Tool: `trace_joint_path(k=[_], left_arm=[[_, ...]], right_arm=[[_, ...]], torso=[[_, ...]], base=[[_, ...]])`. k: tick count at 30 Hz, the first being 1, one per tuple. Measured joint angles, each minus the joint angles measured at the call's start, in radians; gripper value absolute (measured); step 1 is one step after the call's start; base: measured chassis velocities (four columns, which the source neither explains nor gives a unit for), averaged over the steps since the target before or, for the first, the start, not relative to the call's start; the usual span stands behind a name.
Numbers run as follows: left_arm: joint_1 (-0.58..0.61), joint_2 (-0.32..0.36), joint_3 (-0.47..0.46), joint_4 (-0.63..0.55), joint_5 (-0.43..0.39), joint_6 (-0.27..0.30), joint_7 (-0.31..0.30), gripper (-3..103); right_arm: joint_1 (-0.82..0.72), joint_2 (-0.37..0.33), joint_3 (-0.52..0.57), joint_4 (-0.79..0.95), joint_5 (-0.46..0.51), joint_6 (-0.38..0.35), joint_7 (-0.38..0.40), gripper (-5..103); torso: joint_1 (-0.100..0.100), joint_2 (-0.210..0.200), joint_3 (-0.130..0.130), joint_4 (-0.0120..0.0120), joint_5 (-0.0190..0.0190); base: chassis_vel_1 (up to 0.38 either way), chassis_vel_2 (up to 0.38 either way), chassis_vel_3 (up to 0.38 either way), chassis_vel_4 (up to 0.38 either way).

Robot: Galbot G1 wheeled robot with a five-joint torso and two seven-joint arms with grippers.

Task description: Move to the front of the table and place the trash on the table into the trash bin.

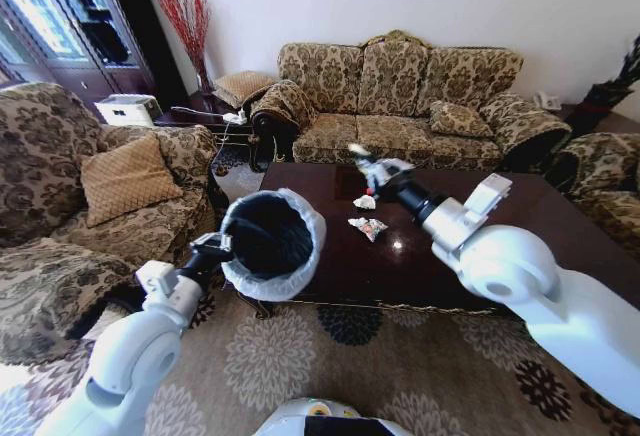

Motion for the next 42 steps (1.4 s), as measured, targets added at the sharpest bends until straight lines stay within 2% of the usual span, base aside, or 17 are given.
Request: trace_joint_path(k=[2,3,5,6,7,9,15,18,19,21,24,27,28,30,33,39,42], left_arm=[[-0.013,0.045,0.019,0.018,-0.006,0.001,-0.008,1],[-0.007,0.048,0.013,0.018,-0.006,0.001,-0.010,1],[0.009,0.049,-0.012,0.012,-0.012,0.004,-0.034,1],[0.009,0.049,-0.012,0.012,-0.012,0.004,-0.034,1],[0.001,0.054,-0.017,0.010,-0.027,0.010,-0.050,1],[-0.013,0.065,-0.017,0.014,-0.042,0.014,-0.052,1],[-0.018,0.071,-0.023,0.035,-0.044,0.013,-0.053,1],[-0.021,0.061,-0.025,0.035,-0.042,0.008,-0.052,1],[-0.021,0.061,-0.025,0.035,-0.042,0.008,-0.052,1],[-0.021,0.059,-0.026,0.034,-0.041,0.007,-0.051,1],[-0.020,0.058,-0.029,0.034,-0.040,0.005,-0.051,1],[-0.017,0.057,-0.035,0.034,-0.038,0.000,-0.049,1],[-0.017,0.057,-0.035,0.034,-0.038,0.000,-0.049,1],[-0.017,0.056,-0.037,0.034,-0.038,-0.004,-0.049,1],[-0.018,0.055,-0.037,0.034,-0.037,-0.007,-0.047,1],[-0.016,0.049,-0.036,0.034,-0.033,-0.011,-0.042,1],[-0.013,0.049,-0.035,0.034,-0.029,-0.013,-0.038,1]], right_arm=[[0.150,0.054,-0.161,-0.013,0.039,0.008,0.004,0],[0.182,0.074,-0.203,-0.024,0.043,0.008,0.005,0],[0.280,0.173,-0.346,-0.080,0.046,0.010,0.009,0],[0.280,0.173,-0.346,-0.080,0.046,0.010,0.009,0],[0.315,0.210,-0.407,-0.100,0.042,0.008,0.016,0],[0.331,0.226,-0.461,-0.107,0.023,0.000,0.026,0],[0.276,0.188,-0.477,-0.066,-0.007,-0.049,0.042,0],[0.252,0.178,-0.480,-0.057,-0.037,-0.069,0.060,16],[0.252,0.178,-0.480,-0.057,-0.037,-0.069,0.060,16],[0.247,0.180,-0.481,-0.060,-0.051,-0.073,0.061,27],[0.244,0.184,-0.481,-0.064,-0.059,-0.077,0.062,32],[0.243,0.190,-0.481,-0.078,-0.077,-0.077,0.063,48],[0.243,0.190,-0.481,-0.078,-0.077,-0.077,0.063,48],[0.242,0.190,-0.479,-0.083,-0.082,-0.077,0.063,59],[0.241,0.185,-0.477,-0.083,-0.088,-0.077,0.063,65],[0.244,0.182,-0.469,-0.084,-0.110,-0.076,0.061,91],[0.245,0.182,-0.464,-0.087,-0.119,-0.076,0.060,99]], torso=[[0.000,0.000,0.000,-0.0005,-0.0001],[0.000,0.000,0.000,-0.0007,-0.0001],[0.000,0.000,0.000,0.0009,0.0002],[0.000,0.000,0.000,0.0009,0.0002],[0.000,0.000,0.000,0.0021,0.0000],[0.000,0.000,0.000,0.0012,-0.0009],[0.000,0.000,0.000,-0.0003,0.0002],[0.000,0.000,0.000,-0.0003,0.0003],[0.000,0.000,0.000,-0.0003,0.0003],[0.000,0.000,0.000,0.0000,-0.0002],[0.000,0.000,0.000,0.0001,-0.0001],[0.000,0.000,0.000,0.0000,0.0002],[0.000,0.000,0.000,0.0000,0.0002],[0.000,0.000,0.000,0.0000,0.0003],[0.000,0.000,0.000,0.0000,0.0001],[0.000,0.000,0.000,0.0000,0.0003],[0.000,0.000,0.000,0.0001,0.0002]], base=[[0.000,0.000,0.000,0.000],[0.000,0.000,0.000,0.000],[0.000,0.000,0.000,0.000],[0.000,0.000,0.000,0.000],[0.000,0.000,0.000,0.000],[0.000,0.000,0.000,0.000],[0.000,0.000,0.000,0.000],[0.000,0.000,0.000,0.000],[0.000,0.000,0.000,0.000],[0.000,0.000,0.000,0.000],[0.000,0.000,0.000,0.000],[0.000,0.000,0.000,0.000],[0.000,0.000,0.000,0.000],[0.000,0.000,0.000,0.000],[0.000,0.000,0.000,0.000],[0.000,0.000,0.000,0.000],[0.000,0.000,0.000,0.000]])
